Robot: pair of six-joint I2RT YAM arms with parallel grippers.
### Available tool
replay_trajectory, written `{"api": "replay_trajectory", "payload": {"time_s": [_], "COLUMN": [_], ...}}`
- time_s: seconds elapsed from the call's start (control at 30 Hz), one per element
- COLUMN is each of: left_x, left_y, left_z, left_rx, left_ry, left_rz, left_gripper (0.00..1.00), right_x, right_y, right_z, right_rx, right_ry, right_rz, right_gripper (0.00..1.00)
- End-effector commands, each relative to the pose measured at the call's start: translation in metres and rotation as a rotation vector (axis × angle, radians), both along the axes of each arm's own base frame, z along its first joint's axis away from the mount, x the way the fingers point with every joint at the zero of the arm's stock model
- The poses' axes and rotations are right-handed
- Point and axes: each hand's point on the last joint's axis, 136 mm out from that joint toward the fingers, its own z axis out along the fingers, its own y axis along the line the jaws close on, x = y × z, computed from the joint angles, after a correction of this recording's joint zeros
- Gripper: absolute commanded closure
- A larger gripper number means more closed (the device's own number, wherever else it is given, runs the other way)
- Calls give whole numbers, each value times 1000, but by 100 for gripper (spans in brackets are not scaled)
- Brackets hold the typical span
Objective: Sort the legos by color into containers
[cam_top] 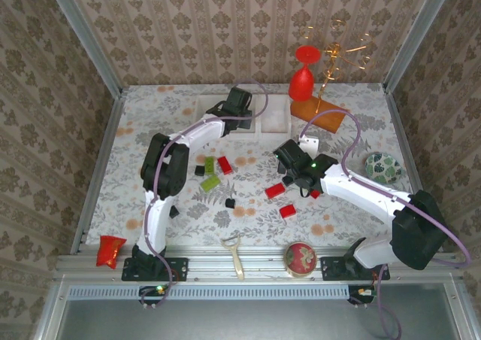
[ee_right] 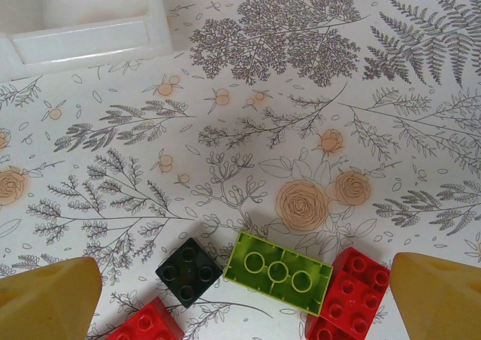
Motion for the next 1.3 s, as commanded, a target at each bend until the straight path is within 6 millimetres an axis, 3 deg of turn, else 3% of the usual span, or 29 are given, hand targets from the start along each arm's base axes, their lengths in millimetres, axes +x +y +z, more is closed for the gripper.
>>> {"api": "replay_trajectory", "payload": {"time_s": [0.0, 0.13, 0.33, 0.53, 0.67, 0.93, 1.27], "left_x": [2, 0, -6, -12, -15, -5, 3], "left_y": [-6, -7, -3, 16, 30, 59, 61], "left_z": [5, 13, 33, 60, 67, 41, 6], "left_rx": [14, 6, -9, -16, -26, -29, -35], "left_ry": [-12, -24, -73, -149, -170, -79, 13], "left_rz": [-8, -11, 5, 57, 94, 170, 147], "left_gripper": [56, 51, 52, 52, 50, 39, 37], "right_x": [2, 2, 2, 2, 2, 2, 0], "right_y": [-5, -5, -5, -5, -5, -2, -5], "right_z": [5, 4, 4, 4, 4, -9, -11], "right_rx": [6, 7, 8, 9, 12, -9, -17], "right_ry": [-20, -18, -16, -15, -16, 31, 45], "right_rz": [-32, -32, -31, -33, -33, -25, -27], "right_gripper": [0, 0, 0, 0, 0, 0, 0]}}
